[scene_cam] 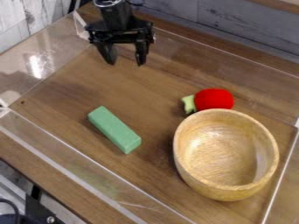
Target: Move the red object to the right side of the table
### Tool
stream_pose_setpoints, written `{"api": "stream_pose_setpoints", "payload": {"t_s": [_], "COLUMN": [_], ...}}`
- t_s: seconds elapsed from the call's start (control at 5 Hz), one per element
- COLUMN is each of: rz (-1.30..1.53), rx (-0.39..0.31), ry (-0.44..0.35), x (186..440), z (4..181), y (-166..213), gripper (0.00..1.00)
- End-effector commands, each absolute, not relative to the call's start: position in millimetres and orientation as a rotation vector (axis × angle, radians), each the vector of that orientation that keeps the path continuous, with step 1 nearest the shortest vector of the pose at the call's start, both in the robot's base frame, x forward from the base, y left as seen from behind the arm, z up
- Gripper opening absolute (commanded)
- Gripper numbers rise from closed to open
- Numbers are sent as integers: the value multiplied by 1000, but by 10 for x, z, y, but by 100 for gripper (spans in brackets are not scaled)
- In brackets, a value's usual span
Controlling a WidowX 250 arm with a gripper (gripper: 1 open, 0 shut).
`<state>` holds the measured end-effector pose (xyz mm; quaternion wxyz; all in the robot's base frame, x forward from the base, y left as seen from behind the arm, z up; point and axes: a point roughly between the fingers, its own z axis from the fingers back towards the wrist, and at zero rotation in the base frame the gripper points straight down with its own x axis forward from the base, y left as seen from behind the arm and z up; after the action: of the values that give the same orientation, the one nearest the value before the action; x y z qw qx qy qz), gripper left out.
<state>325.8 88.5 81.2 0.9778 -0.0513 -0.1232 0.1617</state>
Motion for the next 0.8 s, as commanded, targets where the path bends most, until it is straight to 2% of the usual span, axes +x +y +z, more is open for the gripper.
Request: {"api": "stream_pose_setpoints", "payload": {"t_s": [0.0, 0.4, 0.6], "rz": [257, 262, 307], "rx": [-66, -10, -7], "ry": [-305, -289, -282], "x": [3393, 3392, 3266], "z": [1058, 908, 943], "y": [912, 1039, 1087], "gripper": [100, 100, 100]}}
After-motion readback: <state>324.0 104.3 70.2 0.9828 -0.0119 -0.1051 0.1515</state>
